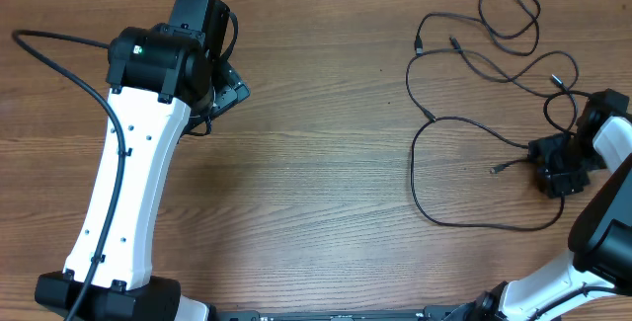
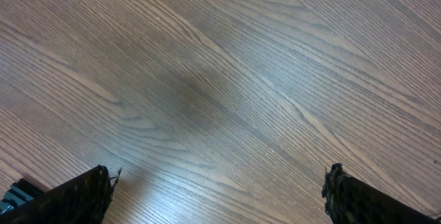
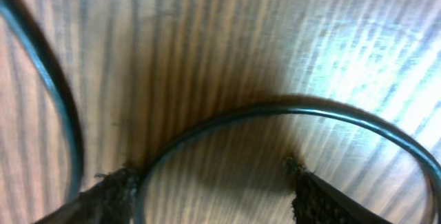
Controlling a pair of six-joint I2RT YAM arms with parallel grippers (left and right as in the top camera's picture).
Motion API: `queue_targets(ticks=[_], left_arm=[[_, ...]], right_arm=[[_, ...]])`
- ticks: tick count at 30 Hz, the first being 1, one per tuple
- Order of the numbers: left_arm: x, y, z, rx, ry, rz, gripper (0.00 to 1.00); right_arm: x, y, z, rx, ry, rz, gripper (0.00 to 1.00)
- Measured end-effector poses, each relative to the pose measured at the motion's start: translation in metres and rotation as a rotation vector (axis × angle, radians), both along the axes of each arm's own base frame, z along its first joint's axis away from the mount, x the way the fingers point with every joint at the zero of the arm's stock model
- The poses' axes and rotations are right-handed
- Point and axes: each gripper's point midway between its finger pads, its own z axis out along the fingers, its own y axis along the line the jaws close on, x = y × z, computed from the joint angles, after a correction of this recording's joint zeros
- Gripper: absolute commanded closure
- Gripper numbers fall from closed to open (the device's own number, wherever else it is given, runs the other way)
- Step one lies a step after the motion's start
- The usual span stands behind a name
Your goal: Untangle cables
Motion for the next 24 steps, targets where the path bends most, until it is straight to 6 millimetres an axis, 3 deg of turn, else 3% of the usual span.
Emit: queue_targets(ticks=[4, 6, 8, 14, 18, 24], left_arm=[[0.0, 0.0, 0.0, 0.0, 0.0, 0.0, 0.0], [0.0, 0.0, 0.0, 0.0, 0.0, 0.0, 0.0], [0.0, 0.0, 0.0, 0.0, 0.0, 0.0, 0.0], [0.0, 0.0, 0.0, 0.0, 0.0, 0.0, 0.0], [0.0, 0.0, 0.0, 0.0, 0.002, 0.0, 0.0], [-0.001, 0.0, 0.0, 0.001, 0.004, 0.0, 0.0]], right_arm=[[-0.001, -0.002, 0.0, -0.011, 0.007, -0.001, 0.31], [-0.001, -0.003, 0.0, -0.018, 0.006, 0.001, 0.41], [-0.001, -0.002, -0.001, -0.02, 0.005, 0.008, 0.62], [0.003, 0.002, -0.002, -0.023, 0.001, 0.012, 0.71], [0.009, 0.004, -0.002, -0.031, -0.017, 0.038, 0.96], [0.026, 0.005, -0.001, -0.046, -0.081, 0.103, 0.96]])
